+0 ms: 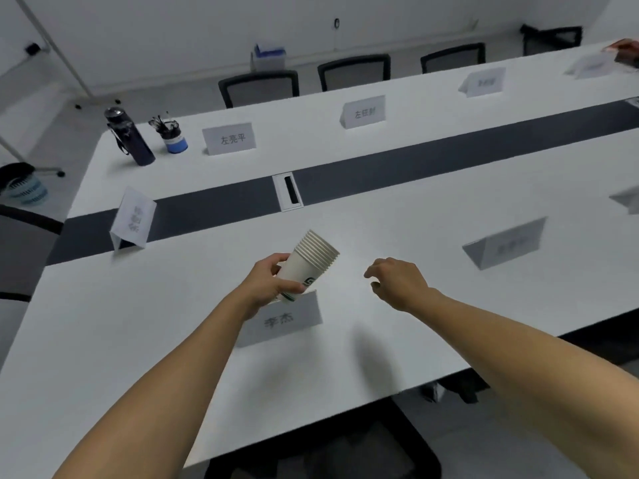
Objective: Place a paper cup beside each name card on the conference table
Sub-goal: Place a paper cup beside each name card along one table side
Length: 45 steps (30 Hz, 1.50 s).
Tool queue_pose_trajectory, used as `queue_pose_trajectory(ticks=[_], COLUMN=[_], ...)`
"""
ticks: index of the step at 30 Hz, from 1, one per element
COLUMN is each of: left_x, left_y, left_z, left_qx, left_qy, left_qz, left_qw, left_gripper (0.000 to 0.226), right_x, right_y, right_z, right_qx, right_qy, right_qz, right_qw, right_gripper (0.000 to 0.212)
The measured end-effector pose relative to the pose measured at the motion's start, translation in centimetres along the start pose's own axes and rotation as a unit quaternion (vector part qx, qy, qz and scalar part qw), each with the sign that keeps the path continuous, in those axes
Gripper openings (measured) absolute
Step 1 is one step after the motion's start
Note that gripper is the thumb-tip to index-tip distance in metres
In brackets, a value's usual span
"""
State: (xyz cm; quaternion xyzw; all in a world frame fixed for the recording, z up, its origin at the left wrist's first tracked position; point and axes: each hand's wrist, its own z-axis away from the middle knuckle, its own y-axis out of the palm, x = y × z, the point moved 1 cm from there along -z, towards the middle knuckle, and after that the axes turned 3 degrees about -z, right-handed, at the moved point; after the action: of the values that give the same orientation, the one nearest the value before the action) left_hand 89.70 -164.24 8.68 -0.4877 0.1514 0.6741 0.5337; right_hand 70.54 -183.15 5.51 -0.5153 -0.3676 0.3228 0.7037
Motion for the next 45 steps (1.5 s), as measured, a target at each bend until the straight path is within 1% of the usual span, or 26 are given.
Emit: queue_pose_trajectory(ticks=[4,11,16,20,22,26,31,35,39,45], left_x=[-3.6,-8.2,-11.5,-14.3,-15.7,-18.6,-22.7,-24.7,-26.0,-26.1], left_y=[8.6,24.7,30.9,33.3,34.4,36.5,38.1,38.1,38.7,39.3], left_z=[1.0,2.6,2.2,0.0,-1.7,-5.7,-9.8,-12.0,-14.2,-16.6], left_qx=[0.020,0.079,0.092,0.090,0.088,0.087,0.091,0.094,0.094,0.049], left_qy=[0.030,0.042,0.046,0.057,0.064,0.083,0.085,0.074,0.051,-0.005], left_qz=[-0.019,-0.059,-0.083,-0.102,-0.111,-0.115,-0.119,-0.121,-0.113,-0.088], left_qw=[0.999,0.994,0.991,0.989,0.988,0.986,0.985,0.985,0.988,0.995], left_gripper=[0.068,0.067,0.063,0.058,0.059,0.063,0.065,0.062,0.060,0.063], right_x=[-7.7,-21.2,-28.4,-32.1,-33.5,-36.6,-39.7,-40.9,-42.1,-45.1], right_y=[-1.5,-4.7,-6.6,-7.6,-8.1,-9.9,-13.3,-14.6,-15.0,-14.8], right_z=[6.3,17.5,21.3,21.4,20.7,17.9,14.3,11.4,7.8,2.5], right_qx=[-0.026,-0.064,-0.077,-0.093,-0.101,-0.119,-0.133,-0.128,-0.117,-0.067], right_qy=[0.033,0.087,0.121,0.124,0.118,0.091,0.044,-0.007,-0.076,-0.154], right_qz=[-0.005,-0.012,-0.029,-0.038,-0.037,-0.018,-0.015,-0.042,-0.055,-0.061], right_qw=[0.999,0.994,0.989,0.987,0.987,0.989,0.990,0.991,0.989,0.984], right_gripper=[0.031,0.033,0.036,0.036,0.036,0.035,0.034,0.034,0.026,0.025])
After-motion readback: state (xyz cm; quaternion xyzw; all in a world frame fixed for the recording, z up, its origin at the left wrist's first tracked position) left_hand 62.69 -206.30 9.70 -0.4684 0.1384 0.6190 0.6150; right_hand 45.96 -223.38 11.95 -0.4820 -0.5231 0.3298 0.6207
